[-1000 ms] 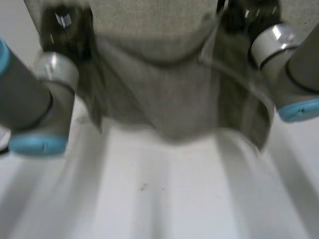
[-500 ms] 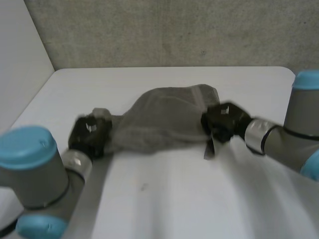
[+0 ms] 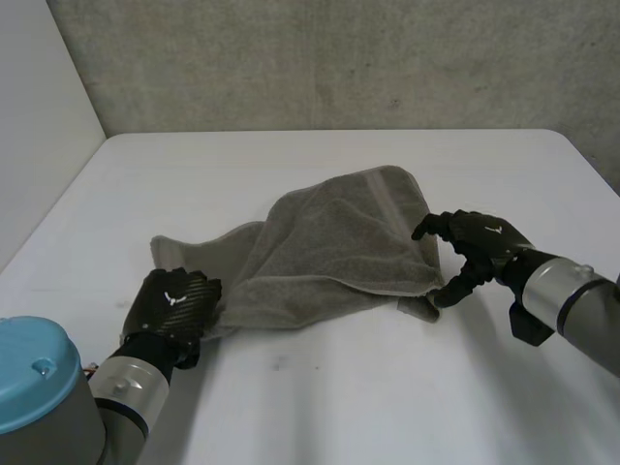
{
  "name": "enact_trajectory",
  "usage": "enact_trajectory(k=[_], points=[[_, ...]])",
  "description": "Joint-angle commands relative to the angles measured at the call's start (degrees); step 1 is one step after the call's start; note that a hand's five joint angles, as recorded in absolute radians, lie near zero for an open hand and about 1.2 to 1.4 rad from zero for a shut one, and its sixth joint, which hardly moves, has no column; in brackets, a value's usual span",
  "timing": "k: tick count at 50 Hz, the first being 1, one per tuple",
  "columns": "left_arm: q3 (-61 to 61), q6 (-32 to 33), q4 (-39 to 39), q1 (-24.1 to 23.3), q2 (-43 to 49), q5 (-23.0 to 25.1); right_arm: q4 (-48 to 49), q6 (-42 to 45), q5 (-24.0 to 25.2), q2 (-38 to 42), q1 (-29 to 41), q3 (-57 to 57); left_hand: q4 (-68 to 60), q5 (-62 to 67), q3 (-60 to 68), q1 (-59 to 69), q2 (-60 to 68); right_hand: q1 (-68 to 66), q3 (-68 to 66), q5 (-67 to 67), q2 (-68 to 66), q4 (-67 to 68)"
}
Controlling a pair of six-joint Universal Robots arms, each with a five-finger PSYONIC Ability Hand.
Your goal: Fold the towel.
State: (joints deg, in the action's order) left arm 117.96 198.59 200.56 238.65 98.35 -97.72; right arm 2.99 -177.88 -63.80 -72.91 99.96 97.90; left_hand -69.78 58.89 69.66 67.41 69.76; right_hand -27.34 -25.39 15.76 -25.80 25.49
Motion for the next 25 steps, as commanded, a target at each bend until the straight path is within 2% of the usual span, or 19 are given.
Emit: enact_trajectory(k=[1, 7, 9, 23, 25], points=[[-0.1, 0.0, 0.1, 0.4, -0.4, -0.1, 6.7, -3.3, -4.2, -3.6, 0.8, 8.3, -10.2, 11.1, 10.3, 12.6, 10.2, 7.0, 5.0, -5.4, 5.5, -5.1], [0.3, 0.0, 0.2, 0.5, -0.4, 0.0, 13.3, -3.3, -8.4, -2.1, 1.4, 9.9, -10.2, 11.1, 10.3, 12.6, 10.2, 7.0, 5.0, -5.4, 5.5, -5.1], [0.3, 0.0, 0.2, 0.5, -0.4, 0.0, 15.8, -2.7, -10.0, 1.1, 4.0, 8.9, -10.2, 11.1, 10.3, 12.6, 10.2, 6.2, 4.2, -4.6, 4.6, -4.3], [0.5, -0.1, 0.4, 0.7, -0.2, 0.0, 17.8, -2.9, -14.5, 12.4, 6.4, 0.6, -10.2, 11.1, 10.3, 12.6, 10.2, -3.4, -5.4, 5.0, -5.0, 5.3], [1.2, -0.1, 0.5, 0.6, -0.2, 0.0, 18.0, -2.8, -15.5, 13.5, 7.0, -0.5, -10.2, 11.1, 10.3, 12.6, 10.2, -10.1, -12.1, 11.7, -11.7, 12.0]])
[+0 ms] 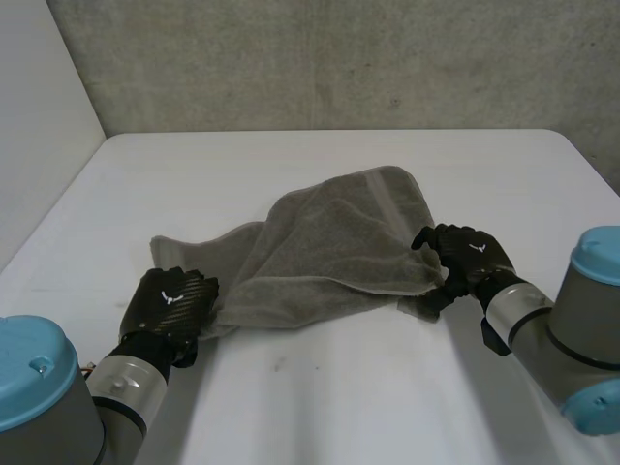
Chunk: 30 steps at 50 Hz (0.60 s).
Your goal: Fold the towel.
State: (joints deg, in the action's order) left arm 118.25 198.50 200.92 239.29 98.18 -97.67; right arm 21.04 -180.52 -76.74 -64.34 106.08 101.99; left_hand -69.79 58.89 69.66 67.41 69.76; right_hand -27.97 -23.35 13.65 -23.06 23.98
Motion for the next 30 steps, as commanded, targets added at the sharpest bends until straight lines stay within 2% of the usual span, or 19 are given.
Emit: enact_trajectory(k=[1, 3, 4, 5, 6, 8, 9, 11, 12, 13, 14, 15, 22, 28, 30], points=[[0.9, 0.0, 0.2, -0.1, 0.0, -0.1, 0.0, -0.2, -2.5, 4.9, 0.9, -4.6, -10.2, 11.1, 10.3, 12.6, 10.2, -9.5, -14.2, 13.9, -14.4, 13.5], [1.3, 0.0, 0.3, -0.1, 0.1, -0.1, 1.1, 0.0, -4.6, 5.4, 1.0, -5.6, -10.2, 11.1, 10.3, 12.6, 10.2, -30.6, -35.2, 34.9, -35.5, 34.6], [1.8, 0.0, 0.2, -0.1, 0.2, 0.0, 1.1, 0.0, -4.6, 5.4, 1.0, -5.6, -10.2, 11.1, 10.3, 12.6, 10.2, -30.7, -35.3, 35.0, -35.6, 34.7], [2.2, 0.0, 0.2, -0.1, 0.3, 0.0, 2.2, 0.3, -5.9, 5.2, 0.6, -5.7, -6.7, 7.6, 6.9, 9.1, 6.8, -49.0, -53.7, 53.4, -54.0, 53.0], [2.2, 0.0, 0.2, -0.1, 0.3, 0.0, 2.3, 0.3, -5.9, 5.2, 0.6, -5.7, -6.7, 7.6, 6.8, 9.1, 6.7, -49.2, -53.8, 53.6, -54.1, 53.2], [3.5, 0.0, 0.0, -0.4, 0.2, 0.1, 5.1, 2.1, -7.3, 4.0, 0.3, -5.4, 14.4, -13.5, -14.2, -12.0, -14.3, -52.0, -56.6, 56.4, -56.9, 56.0], [3.5, 0.0, 0.0, -0.4, 0.2, 0.1, 5.2, 2.1, -7.3, 4.0, 0.3, -5.4, 14.5, -13.6, -14.4, -12.1, -14.5, -52.0, -56.6, 56.4, -56.9, 56.0], [4.4, 0.0, -0.4, -0.9, 0.0, 0.3, 5.9, 6.7, -6.5, 1.3, 0.4, -4.6, 40.3, -39.4, -40.1, -37.9, -40.2, -52.0, -56.6, 56.4, -56.9, 56.0], [4.4, 0.0, -0.4, -0.9, 0.0, 0.3, 5.9, 6.8, -6.5, 1.3, 0.4, -4.6, 40.4, -39.5, -40.3, -38.0, -40.4, -52.0, -56.6, 56.4, -56.9, 56.0], [4.7, 0.0, -0.4, -1.0, -0.3, 0.2, 5.9, 9.7, -5.7, -0.2, 0.3, -4.0, 49.7, -48.8, -49.6, -47.3, -49.7, -52.0, -56.6, 56.4, -56.9, 56.0], [4.7, 0.0, -0.4, -1.0, -0.3, 0.2, 5.8, 12.7, -4.7, -1.4, 0.3, -3.4, 49.8, -48.9, -49.7, -47.4, -49.8, -52.0, -56.6, 56.4, -56.9, 56.0], [4.6, 0.0, -0.4, -1.2, -0.8, 0.2, 5.8, 12.7, -4.7, -1.4, 0.3, -3.4, 55.5, -54.6, -55.4, -53.1, -55.5, -52.0, -56.6, 56.4, -56.9, 56.0], [3.0, -0.6, 0.0, -0.2, -8.1, 0.6, -2.2, 27.3, -0.9, -3.2, 0.4, -3.9, 57.1, -56.2, -56.9, -54.7, -57.0, -52.0, -56.6, 56.4, -56.9, 56.0], [-0.9, -5.0, -0.4, 4.5, -10.8, 1.3, -3.2, 30.9, -0.3, -3.4, -2.3, -4.3, 57.2, -56.3, -57.1, -54.8, -57.2, -52.0, -56.6, 56.4, -56.9, 56.0], [-2.4, -7.8, -0.8, 6.6, -10.7, 4.1, -3.0, 31.7, -0.2, -4.0, -4.6, -4.3, 56.1, -55.1, -55.9, -53.7, -56.0, -52.0, -56.6, 56.4, -56.9, 56.0]])
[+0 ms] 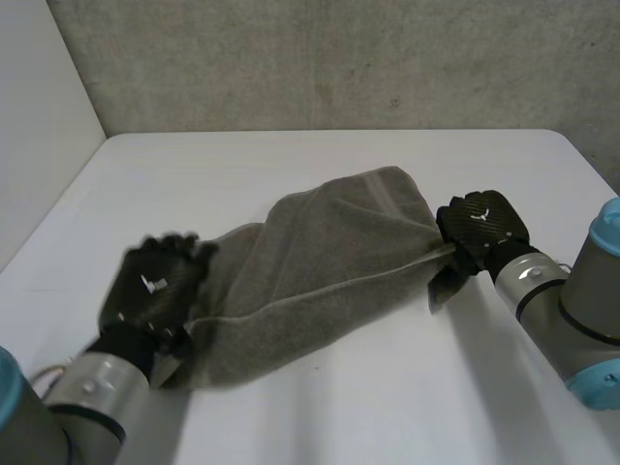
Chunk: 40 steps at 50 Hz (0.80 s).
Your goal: Fold the towel.
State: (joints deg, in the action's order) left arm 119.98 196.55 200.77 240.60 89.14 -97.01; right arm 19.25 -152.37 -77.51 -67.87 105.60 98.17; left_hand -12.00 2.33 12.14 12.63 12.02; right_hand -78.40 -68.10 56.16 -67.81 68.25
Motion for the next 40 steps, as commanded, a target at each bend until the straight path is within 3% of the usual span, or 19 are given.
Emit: enact_trajectory(k=[1, 8, 14, 19, 25, 31, 36, 40], points=[[-4.1, -5.8, -0.6, 5.3, -1.7, 3.4, -1.2, 3.6, 0.6, -0.5, -4.2, -0.5, -1.7, 1.4, 1.6, 1.1, 1.7, -1.6, -11.9, 13.8, -12.2, 11.7], [-7.0, -8.4, -8.0, 8.0, 4.1, 9.7, 0.6, 3.4, 6.3, -2.4, -8.3, 0.3, -4.4, 4.1, 4.3, 3.8, 4.4, -1.6, -11.9, 13.8, -12.2, 11.7], [-10.1, -9.1, -15.1, 7.9, 8.9, 10.0, 1.0, 3.0, 8.5, -4.7, -9.4, 0.6, -10.7, 10.3, 10.5, 10.0, 10.6, -1.6, -11.9, 13.8, -12.2, 11.7], [-12.8, -16.7, -23.9, 6.8, 12.5, 10.1, 1.0, 3.0, 8.6, -5.0, -9.4, 1.1, -14.7, 14.4, 14.6, 14.1, 14.7, -1.6, -11.9, 13.8, -12.2, 11.7], [-13.3, -24.2, -25.2, 5.2, 12.3, 10.0, 1.0, 3.0, 8.3, -5.0, -9.0, 1.4, -14.7, 14.4, 14.6, 14.1, 14.7, -1.6, -11.9, 13.8, -12.2, 11.7], [-14.0, -29.4, -24.7, 0.5, 12.6, 8.9, 0.9, 3.3, 8.2, -5.0, -8.9, 1.4, -14.5, 14.2, 14.4, 13.9, 14.5, -1.6, -11.9, 13.8, -12.2, 11.7], [-15.6, -31.2, -22.4, -3.5, 14.5, 4.3, 0.7, 3.5, 7.9, -4.9, -8.9, 1.7, -15.0, 14.7, 14.9, 14.4, 15.0, -1.6, -11.9, 13.8, -12.2, 11.7], [-18.3, -31.1, -20.9, -7.9, 18.6, -2.3, 0.8, 3.6, 7.8, -4.8, -8.9, 2.0, -15.0, 14.7, 14.9, 14.4, 15.0, -1.6, -11.9, 13.8, -12.2, 11.7]])
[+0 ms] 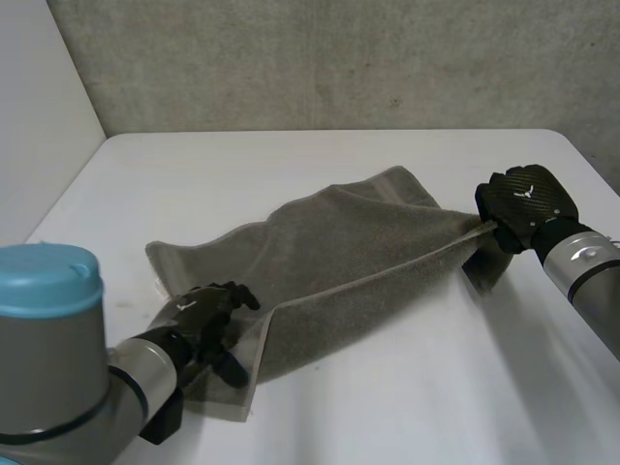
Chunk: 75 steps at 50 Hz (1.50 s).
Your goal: Fold the towel.
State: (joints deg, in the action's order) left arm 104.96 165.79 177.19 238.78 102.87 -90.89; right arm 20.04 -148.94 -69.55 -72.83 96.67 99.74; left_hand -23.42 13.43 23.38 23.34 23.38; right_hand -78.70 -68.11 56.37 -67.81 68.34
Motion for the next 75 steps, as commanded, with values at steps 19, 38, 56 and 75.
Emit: enact_trajectory(k=[19, 38, 56, 75], points=[[-14.2, 0.6, 4.1, -10.1, 17.8, -21.7, -0.4, 0.1, -0.2, 0.1, -0.1, 0.6, -56.5, 56.5, 56.5, 56.6, 56.5, -1.3, -11.9, 13.6, -12.2, 11.7], [-7.3, 21.4, 5.0, -6.3, -7.8, -20.8, -34.1, 5.3, -0.3, -9.6, 0.1, -13.1, -56.6, 56.6, 56.6, 56.7, 56.6, -1.3, -11.9, 13.6, -12.2, 11.7], [-6.3, 32.9, -2.3, 6.4, 1.2, -6.9, -52.6, 20.1, -5.9, 5.5, 6.3, -20.5, -56.6, 56.6, 56.6, 56.7, 56.6, -1.3, -11.9, 13.6, -12.2, 11.7], [-49.5, 32.1, 29.8, 8.3, 12.1, 1.8, 8.6, -2.6, -14.7, 3.6, 10.2, -40.0, -56.6, 56.6, 56.6, 56.7, 56.6, -1.3, -11.9, 13.6, -12.2, 11.7]])
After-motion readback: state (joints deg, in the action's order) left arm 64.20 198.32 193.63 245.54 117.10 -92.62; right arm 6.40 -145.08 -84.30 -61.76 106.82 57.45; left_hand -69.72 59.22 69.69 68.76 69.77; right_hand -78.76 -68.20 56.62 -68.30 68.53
